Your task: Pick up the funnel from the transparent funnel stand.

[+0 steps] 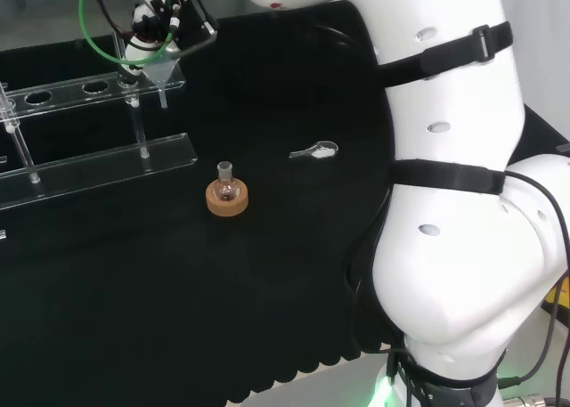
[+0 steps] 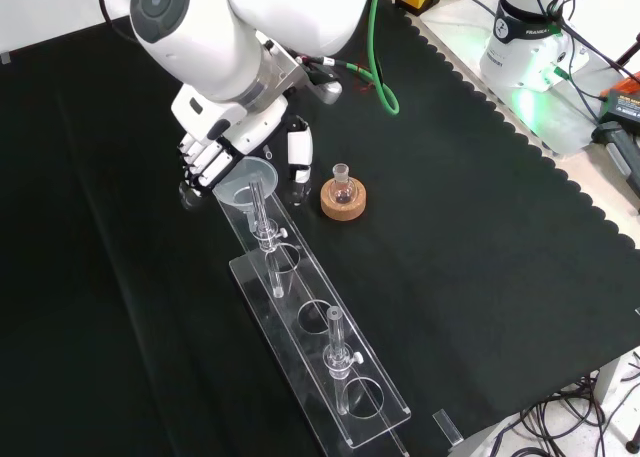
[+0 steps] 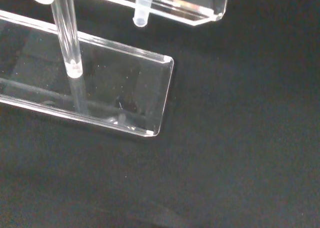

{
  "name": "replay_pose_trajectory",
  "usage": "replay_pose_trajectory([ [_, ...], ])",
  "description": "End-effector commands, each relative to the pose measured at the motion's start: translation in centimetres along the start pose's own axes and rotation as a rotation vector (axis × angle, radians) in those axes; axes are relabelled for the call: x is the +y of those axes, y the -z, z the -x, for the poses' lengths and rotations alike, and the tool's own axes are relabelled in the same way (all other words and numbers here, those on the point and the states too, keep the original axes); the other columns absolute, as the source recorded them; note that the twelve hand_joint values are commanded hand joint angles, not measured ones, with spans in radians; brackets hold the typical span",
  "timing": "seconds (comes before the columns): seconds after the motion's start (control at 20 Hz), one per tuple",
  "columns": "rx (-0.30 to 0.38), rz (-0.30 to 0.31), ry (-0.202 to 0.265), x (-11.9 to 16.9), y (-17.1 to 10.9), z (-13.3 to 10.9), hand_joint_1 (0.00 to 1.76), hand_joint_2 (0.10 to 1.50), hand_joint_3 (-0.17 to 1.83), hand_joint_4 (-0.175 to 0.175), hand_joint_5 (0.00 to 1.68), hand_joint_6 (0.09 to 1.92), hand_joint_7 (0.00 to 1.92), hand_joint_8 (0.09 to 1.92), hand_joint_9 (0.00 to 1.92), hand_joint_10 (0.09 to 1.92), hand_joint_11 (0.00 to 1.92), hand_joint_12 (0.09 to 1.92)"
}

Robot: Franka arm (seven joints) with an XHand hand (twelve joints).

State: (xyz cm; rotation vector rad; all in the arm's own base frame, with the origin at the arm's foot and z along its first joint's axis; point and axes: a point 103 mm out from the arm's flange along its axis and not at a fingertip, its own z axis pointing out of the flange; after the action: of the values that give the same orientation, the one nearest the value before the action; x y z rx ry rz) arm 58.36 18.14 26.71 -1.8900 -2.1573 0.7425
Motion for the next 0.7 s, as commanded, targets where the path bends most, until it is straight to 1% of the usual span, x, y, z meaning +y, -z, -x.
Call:
replay_pose_trajectory([
  [0.05, -0.007, -0.023, -0.009, 0.49, -0.85, 0.3, 0.4, 0.78, 0.15, -0.03, 0.04, 0.09, 0.0, 0.49, 0.11, 0.87, 0.18, 1.48],
  [0.1, -0.009, -0.026, -0.01, 0.55, -0.95, 0.35, 0.4, 0.78, 0.15, -0.03, 0.04, 0.09, 0.0, 0.5, 0.13, 0.87, 0.18, 1.48],
  [0.3, -0.028, -0.03, -0.011, 0.82, -1.19, 0.3, 0.43, 0.79, 0.15, -0.028, 0.13, 0.09, 0.02, 0.64, 0.28, 0.8, 0.19, 1.48],
  [0.5, -0.055, -0.029, -0.02, 1.02, -1.12, -0.02, 0.49, 0.81, 0.19, -0.033, 0.41, 0.09, 0.22, 0.71, 0.53, 0.68, 0.26, 1.44],
  [0.6, -0.08, -0.003, -0.034, 0.97, -1.03, -0.19, 0.55, 0.83, 0.22, -0.028, 0.55, 0.11, 0.36, 0.73, 0.66, 0.65, 0.34, 1.4],
  [0.7, -0.119, 0.032, -0.046, 0.67, -0.54, -0.27, 0.62, 0.83, 0.28, -0.026, 0.64, 0.21, 0.48, 0.72, 0.79, 0.6, 0.42, 1.34],
])
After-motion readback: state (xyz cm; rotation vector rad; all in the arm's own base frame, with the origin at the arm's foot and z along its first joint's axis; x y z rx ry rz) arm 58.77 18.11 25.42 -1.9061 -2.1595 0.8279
